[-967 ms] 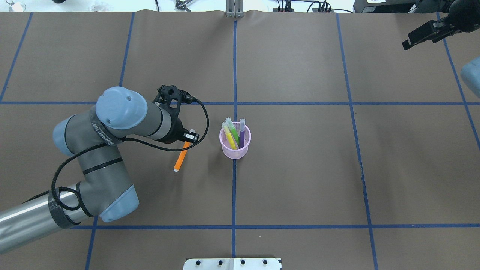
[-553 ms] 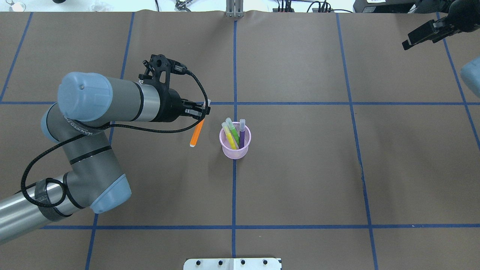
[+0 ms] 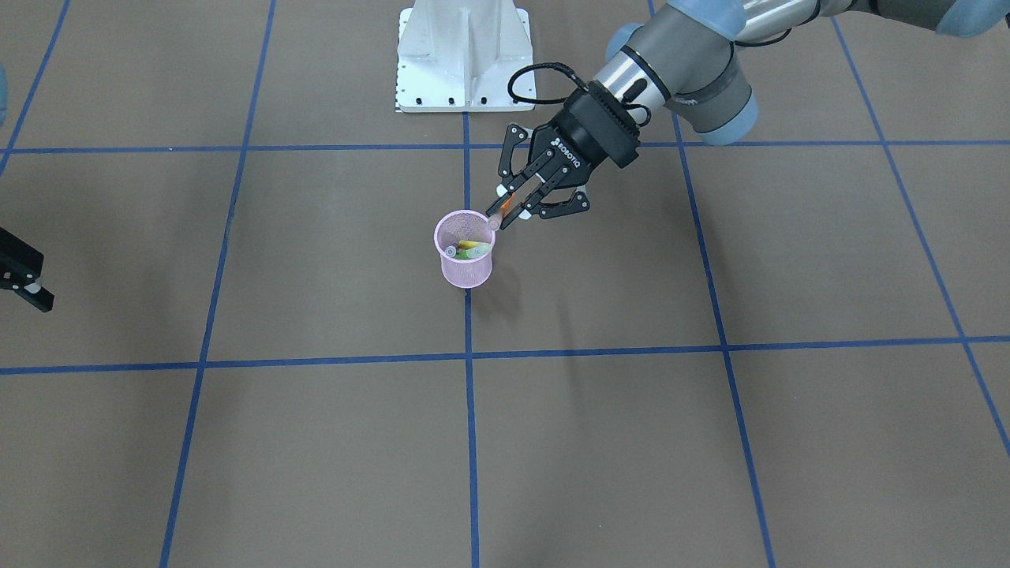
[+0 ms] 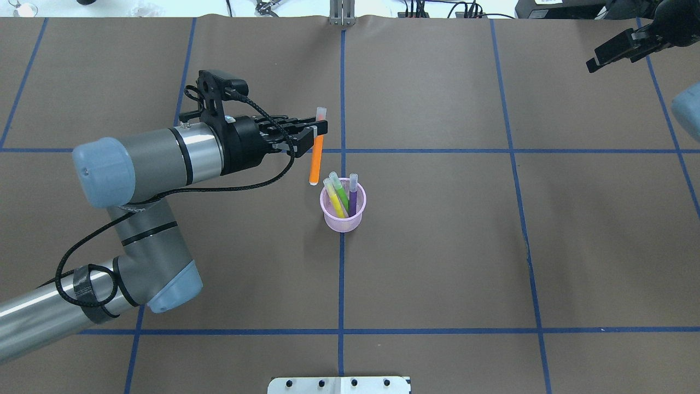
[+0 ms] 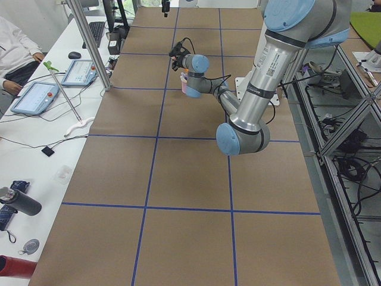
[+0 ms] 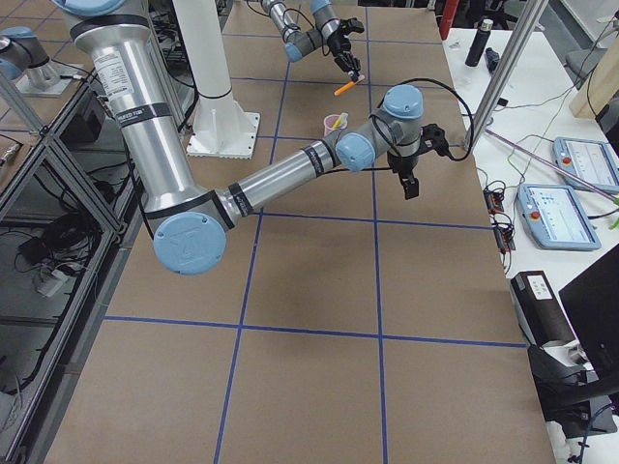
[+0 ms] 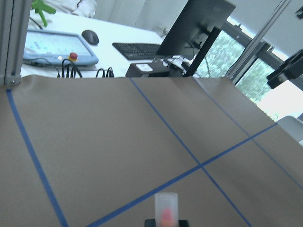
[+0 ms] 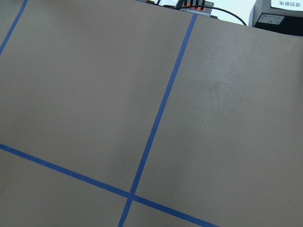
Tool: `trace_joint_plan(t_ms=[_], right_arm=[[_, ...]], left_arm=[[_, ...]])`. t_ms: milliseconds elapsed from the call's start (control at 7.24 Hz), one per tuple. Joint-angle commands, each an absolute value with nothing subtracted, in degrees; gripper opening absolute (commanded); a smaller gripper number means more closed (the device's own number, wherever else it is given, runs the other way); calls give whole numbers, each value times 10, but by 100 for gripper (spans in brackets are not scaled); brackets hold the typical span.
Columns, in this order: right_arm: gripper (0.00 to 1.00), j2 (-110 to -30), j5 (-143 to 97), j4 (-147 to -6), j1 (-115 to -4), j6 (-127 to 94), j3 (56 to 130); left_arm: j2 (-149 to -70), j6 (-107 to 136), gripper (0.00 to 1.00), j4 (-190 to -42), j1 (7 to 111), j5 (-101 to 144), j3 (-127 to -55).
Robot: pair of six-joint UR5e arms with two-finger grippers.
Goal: Collect pens into pen holder
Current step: 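Carry the orange pencil over the pink cup and lower it in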
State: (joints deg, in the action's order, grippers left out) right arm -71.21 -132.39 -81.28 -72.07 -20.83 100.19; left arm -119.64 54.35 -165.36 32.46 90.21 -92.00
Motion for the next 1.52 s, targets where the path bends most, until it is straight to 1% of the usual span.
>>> trace_joint_plan(t_ms=[0, 138, 553, 829, 1105, 1243, 1382], right_arm=[[100, -712, -1324, -812, -721, -209, 1002], [100, -711, -1324, -813, -721, -208, 1002], [100, -711, -1324, -813, -721, -209, 1002], [100, -711, -1323, -813, -721, -209, 1002], [100, -711, -1323, -813, -721, -209, 1001], [100, -711, -1323, -814, -721, -209, 1001], [100, -711, -1323, -813, -721, -209, 1001]], left_arm=[[-1208, 537, 0, -1742, 281, 826, -861], [-1213, 537, 0, -1757, 264, 801, -845], [-1220, 536, 0, -1760, 262, 789, -822], [-1259, 536, 0, -1761, 250, 771, -775], [-1254, 536, 0, -1763, 245, 770, -773], [-1252, 536, 4, -1781, 245, 769, -771], [-1252, 536, 28, -1790, 244, 769, -766]])
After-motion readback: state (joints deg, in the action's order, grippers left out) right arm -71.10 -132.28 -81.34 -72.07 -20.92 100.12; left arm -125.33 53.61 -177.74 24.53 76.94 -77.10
